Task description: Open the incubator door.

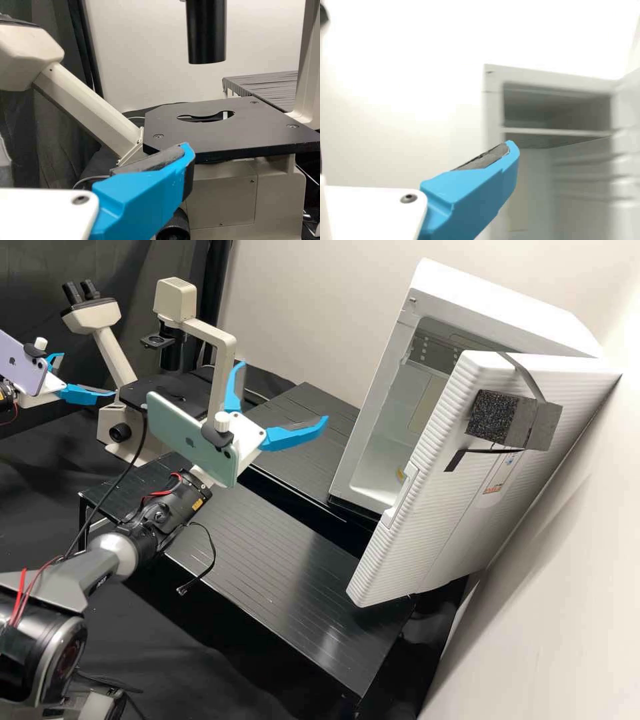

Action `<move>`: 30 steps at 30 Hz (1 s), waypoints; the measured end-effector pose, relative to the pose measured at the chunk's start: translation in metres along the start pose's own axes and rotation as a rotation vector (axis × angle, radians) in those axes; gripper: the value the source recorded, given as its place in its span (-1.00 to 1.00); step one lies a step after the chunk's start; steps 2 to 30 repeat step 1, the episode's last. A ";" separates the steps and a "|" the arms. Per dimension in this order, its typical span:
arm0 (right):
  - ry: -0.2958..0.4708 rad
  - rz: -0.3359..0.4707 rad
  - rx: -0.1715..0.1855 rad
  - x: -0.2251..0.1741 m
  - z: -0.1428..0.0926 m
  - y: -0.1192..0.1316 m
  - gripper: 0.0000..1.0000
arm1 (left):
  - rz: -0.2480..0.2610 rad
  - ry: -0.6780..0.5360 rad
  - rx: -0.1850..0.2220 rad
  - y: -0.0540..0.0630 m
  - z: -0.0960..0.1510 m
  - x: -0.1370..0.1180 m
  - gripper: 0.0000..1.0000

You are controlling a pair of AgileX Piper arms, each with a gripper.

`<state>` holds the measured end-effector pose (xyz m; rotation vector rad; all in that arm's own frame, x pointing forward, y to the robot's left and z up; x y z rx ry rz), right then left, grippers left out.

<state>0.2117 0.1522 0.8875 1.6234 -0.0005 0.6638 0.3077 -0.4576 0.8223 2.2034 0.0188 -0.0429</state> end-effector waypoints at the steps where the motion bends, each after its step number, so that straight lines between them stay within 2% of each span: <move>1: 0.007 -0.015 0.023 0.000 0.001 -0.002 1.00 | 0.000 0.000 0.000 0.000 0.000 0.000 1.00; 30: 0.007 -0.015 0.023 0.000 0.001 -0.002 1.00 | 0.000 0.000 0.000 0.000 0.000 0.000 1.00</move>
